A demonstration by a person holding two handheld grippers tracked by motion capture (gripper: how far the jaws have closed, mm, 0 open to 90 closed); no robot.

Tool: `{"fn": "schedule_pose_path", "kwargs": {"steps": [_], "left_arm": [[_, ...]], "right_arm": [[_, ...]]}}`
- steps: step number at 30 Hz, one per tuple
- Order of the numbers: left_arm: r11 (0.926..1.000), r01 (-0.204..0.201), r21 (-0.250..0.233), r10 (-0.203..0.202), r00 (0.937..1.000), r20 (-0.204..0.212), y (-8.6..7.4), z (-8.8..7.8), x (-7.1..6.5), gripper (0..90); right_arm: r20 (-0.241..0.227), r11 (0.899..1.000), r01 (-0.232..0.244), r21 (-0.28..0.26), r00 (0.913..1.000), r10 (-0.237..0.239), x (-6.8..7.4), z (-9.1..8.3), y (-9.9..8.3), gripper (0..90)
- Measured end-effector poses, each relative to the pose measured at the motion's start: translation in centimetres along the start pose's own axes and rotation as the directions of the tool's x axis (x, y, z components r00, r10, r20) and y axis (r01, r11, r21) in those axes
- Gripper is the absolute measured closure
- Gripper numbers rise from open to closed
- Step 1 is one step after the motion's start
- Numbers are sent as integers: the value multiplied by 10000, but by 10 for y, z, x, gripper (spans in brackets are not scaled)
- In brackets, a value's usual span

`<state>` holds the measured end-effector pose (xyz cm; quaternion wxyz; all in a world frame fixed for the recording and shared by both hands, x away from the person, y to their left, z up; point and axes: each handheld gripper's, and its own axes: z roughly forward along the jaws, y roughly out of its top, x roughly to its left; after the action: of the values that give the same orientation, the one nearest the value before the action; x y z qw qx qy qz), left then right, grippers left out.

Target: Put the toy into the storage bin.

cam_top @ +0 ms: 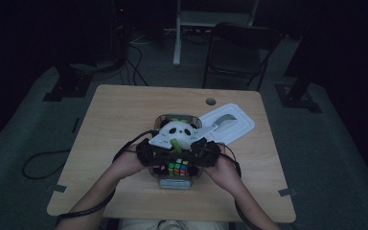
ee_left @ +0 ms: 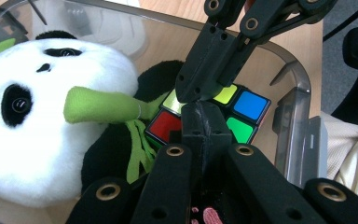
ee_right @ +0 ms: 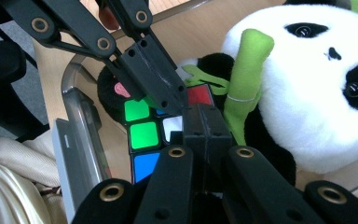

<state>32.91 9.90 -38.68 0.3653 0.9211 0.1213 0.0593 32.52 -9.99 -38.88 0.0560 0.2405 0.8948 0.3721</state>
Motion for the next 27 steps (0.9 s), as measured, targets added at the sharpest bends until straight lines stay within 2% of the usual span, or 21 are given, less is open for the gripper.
{"fn": "schedule_pose_path", "kwargs": {"steps": [5, 9, 11, 14, 18, 20, 21, 23, 24, 25, 26, 27], "left_arm": [[9997, -44, 234, 43, 10000, 44, 0, 6, 2, 900], [9970, -310, 704, 326, 9992, -229, 2, 11, 0, 900], [9963, -331, 789, 357, 9989, -312, 2, 12, -2, 900], [9951, -387, 910, 411, 9989, -242, 0, 13, -2, 900], [9969, -284, 740, 299, 9994, -180, 1, 11, -2, 900], [9989, -187, 434, 187, 9998, -2, 0, 7, -2, 900], [9999, 9, 159, -10, 10000, 48, 1, 3, -2, 900], [9999, -144, -29, 145, 9996, 258, 2, -2, -3, 900], [9999, -15, -173, 22, 9993, 378, 2, -4, -3, 900], [9997, -55, -228, 65, 9989, 460, 2, -5, -4, 900], [9993, 41, -361, -22, 9986, 522, 2, -7, -4, 840], [9991, 93, -421, -69, 9984, 558, 3, -9, -3, 800]], "right_arm": [[-43, 9997, -130, 196, 9999, 131, -3, 4, -4, 900], [203, 9987, -87, 500, 9998, 77, -3, 9, -3, 900], [284, 9982, -42, 601, 9996, 25, -1, 11, -4, 900], [293, 9979, -44, 641, 9996, 25, 0, 12, -4, 900], [106, 9983, -82, 585, 9999, 76, -1, 11, -5, 900], [-2, 9986, -241, 463, 9997, 241, -2, 8, -5, 900], [-70, 9987, -380, 349, 9992, 383, -2, 6, -4, 900], [-327, 9985, -541, 80, 9980, 543, -2, -1, -4, 900], [-432, 9982, -605, -30, 9972, 603, -2, -4, -3, 895], [-470, 9966, -777, -280, 9960, 763, -2, -7, -3, 821], [-408, 9956, -875, -343, 9954, 861, -3, -9, -2, 786], [-388, 9944, -972, -414, 9947, 956, -5, -12, -2, 706]]}}
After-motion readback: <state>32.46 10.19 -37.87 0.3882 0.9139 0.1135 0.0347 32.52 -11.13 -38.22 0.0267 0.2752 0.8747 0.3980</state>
